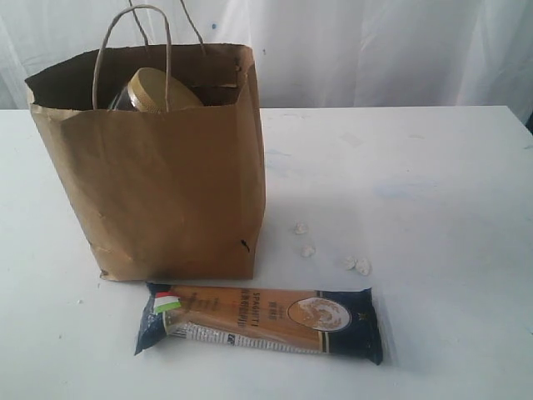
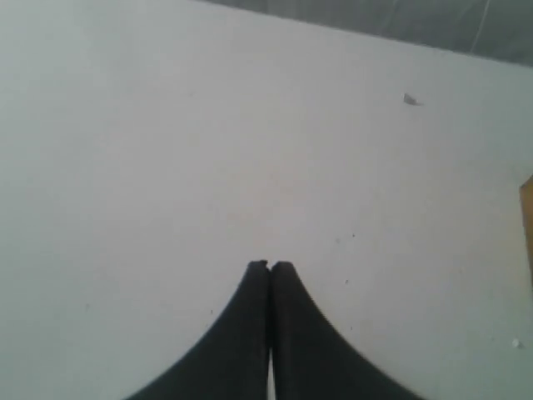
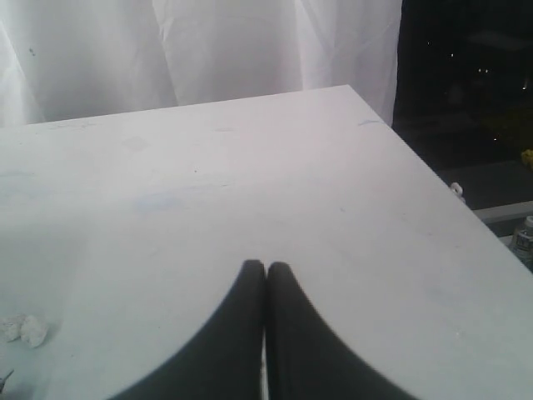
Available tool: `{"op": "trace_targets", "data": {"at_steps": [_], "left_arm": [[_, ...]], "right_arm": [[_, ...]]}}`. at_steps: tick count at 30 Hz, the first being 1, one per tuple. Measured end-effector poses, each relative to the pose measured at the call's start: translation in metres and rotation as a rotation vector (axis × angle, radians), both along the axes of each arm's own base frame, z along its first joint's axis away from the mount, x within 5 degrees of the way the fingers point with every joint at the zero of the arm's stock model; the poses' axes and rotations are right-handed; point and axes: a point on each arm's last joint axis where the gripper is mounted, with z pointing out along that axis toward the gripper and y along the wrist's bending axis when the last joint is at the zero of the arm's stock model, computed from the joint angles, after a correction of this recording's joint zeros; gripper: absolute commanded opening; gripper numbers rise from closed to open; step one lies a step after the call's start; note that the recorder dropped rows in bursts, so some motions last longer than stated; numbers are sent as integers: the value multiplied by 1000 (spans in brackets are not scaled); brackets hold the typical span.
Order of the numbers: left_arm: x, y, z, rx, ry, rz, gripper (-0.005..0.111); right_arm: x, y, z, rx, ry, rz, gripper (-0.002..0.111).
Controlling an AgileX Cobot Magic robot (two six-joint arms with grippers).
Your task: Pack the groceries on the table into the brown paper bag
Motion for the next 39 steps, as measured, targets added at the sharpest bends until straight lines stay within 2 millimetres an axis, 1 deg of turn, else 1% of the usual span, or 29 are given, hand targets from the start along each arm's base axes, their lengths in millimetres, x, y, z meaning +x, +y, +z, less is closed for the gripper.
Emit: {"op": "trace_targets", "data": {"at_steps": [2,4,7,11,16,19,22,27,30,31,33,39], "left_arm": [[0,-1,-3,-7,18,-5,0],[1,-3,-1,7,-9,-34,0],[3,-7,11,59,-133,-92,0],[2,-5,27,70,-328,-68,0],[-7,-6,38,207,-453,-71,0],[-11,-7,44,222,-522,-69,0],[-11,-7,45,239,-540,-72,0],[-10,-9,36,222,-440,-96,0],[-9,-11,19,192,-261,-135,0],[-10,-13,6,173,-115,-167,0],[-12,-13,-2,176,-29,-185,0],[-13,-12,-5,205,12,-190,0]], "right_arm": [[0,0,0,0,0,0,0],[0,0,0,0,-1,0,0],[0,0,0,0,-1,0,0],[0,0,0,0,-1,0,0],[0,0,0,0,-1,0,0],[0,0,0,0,-2,0,0],[0,0,1,-1,-8,1,0],[0,0,1,-1,-9,1,0],[0,0,1,-1,-9,1,0],[0,0,1,-1,-9,1,0],[0,0,1,-1,-9,1,0],[0,0,1,-1,-9,1,0]]}}
